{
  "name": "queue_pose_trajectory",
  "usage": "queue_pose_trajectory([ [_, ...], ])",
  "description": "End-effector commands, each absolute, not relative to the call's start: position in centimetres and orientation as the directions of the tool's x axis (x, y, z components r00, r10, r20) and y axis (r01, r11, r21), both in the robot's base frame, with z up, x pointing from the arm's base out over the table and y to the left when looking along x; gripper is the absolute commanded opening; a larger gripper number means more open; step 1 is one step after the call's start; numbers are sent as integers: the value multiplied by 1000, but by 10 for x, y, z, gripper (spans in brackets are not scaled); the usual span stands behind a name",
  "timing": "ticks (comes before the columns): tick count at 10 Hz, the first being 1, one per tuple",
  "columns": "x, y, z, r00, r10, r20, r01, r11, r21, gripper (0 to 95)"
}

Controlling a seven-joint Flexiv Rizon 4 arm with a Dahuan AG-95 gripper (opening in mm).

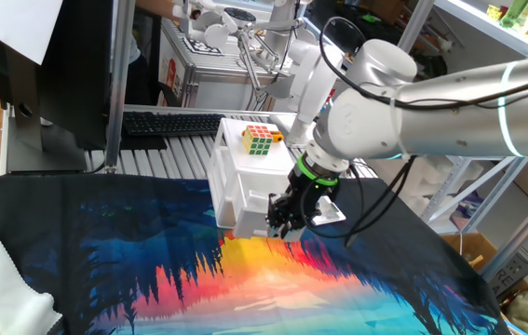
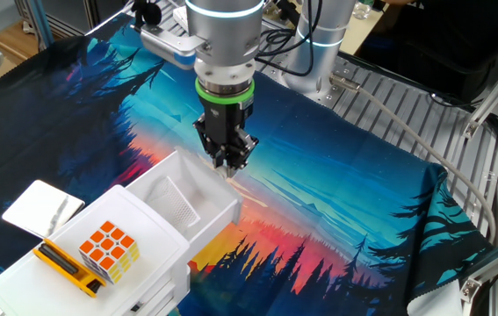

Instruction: Grasp the handle and open the drawer

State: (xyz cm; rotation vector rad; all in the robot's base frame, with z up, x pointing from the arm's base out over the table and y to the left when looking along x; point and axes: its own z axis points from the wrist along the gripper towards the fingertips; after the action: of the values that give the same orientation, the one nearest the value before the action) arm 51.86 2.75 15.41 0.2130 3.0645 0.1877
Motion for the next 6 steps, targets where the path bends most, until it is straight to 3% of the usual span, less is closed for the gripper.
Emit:
queue_pose_trajectory([
  [1, 518, 28, 153, -985, 161, -55, 153, 979, 134, 190],
  [2, 518, 28, 154, -982, 178, -59, 168, 976, 139, 570],
  [4, 518, 28, 154, -979, 195, -61, 184, 972, 147, 950],
  [6, 518, 27, 154, -977, 204, -66, 193, 970, 150, 950],
])
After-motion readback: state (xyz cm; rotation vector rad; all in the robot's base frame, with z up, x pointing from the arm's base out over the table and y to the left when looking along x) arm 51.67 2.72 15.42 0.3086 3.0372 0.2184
